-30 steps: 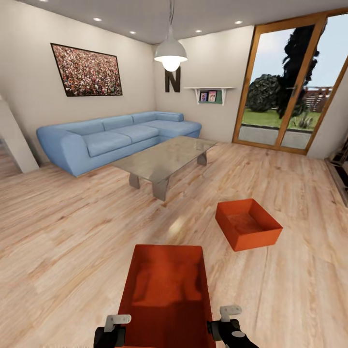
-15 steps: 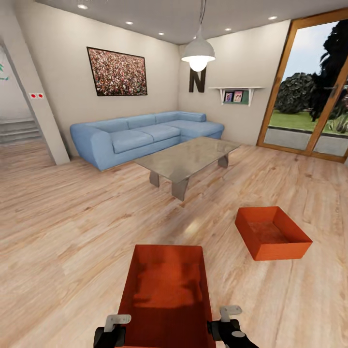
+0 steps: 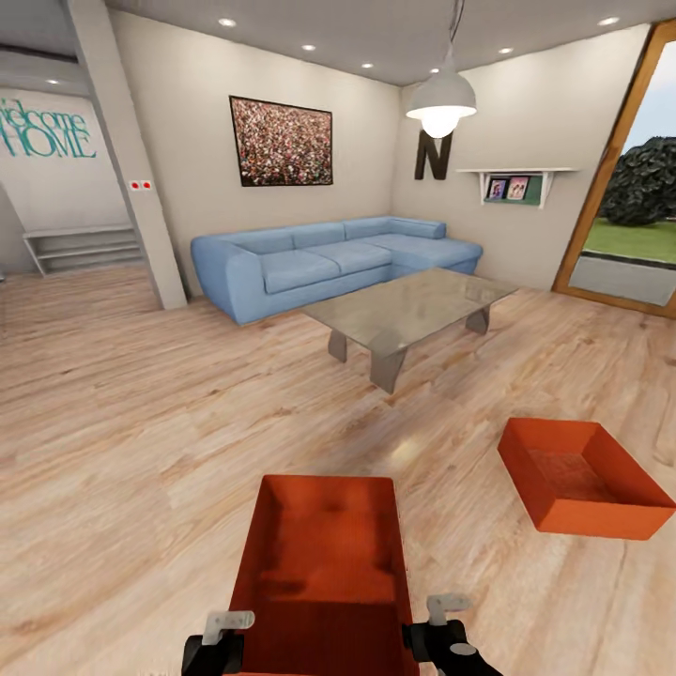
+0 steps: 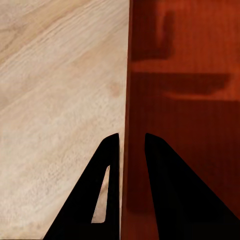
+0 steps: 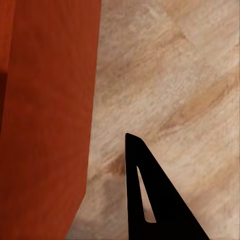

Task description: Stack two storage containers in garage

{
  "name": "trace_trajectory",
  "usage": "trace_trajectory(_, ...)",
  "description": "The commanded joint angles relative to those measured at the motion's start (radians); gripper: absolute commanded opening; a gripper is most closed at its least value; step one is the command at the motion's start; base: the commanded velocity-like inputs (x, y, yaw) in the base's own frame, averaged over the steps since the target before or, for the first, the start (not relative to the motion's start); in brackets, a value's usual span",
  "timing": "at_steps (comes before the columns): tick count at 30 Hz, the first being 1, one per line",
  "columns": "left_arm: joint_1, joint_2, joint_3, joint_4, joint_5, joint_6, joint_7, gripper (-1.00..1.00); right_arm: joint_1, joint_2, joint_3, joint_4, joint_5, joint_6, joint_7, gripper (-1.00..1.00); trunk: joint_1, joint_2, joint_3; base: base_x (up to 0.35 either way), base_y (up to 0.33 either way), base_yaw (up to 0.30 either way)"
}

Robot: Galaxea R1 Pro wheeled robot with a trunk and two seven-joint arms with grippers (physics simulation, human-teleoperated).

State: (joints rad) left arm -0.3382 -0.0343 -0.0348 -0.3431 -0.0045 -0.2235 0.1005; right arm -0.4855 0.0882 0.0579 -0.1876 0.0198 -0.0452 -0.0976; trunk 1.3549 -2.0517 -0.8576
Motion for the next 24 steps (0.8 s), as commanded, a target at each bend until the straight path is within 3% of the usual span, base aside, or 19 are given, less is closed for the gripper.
trace_trajectory(1, -0.001, 0.001, 0.006, 0.001, 0.002, -0.004, 0.016, -1.00, -0.001, -0.001, 0.000, 0.000, 0.006, -0.002, -0.011, -1.00, 0.000, 0.000, -0.001, 0.000, 0.000, 0.292)
trace_trajectory(24, -0.001, 0.001, 0.006, 0.001, 0.003, -0.004, 0.016, -1.00, -0.001, -0.001, 0.000, 0.000, 0.005, -0.002, -0.011, -1.00, 0.000, 0.000, -0.001, 0.000, 0.000, 0.292)
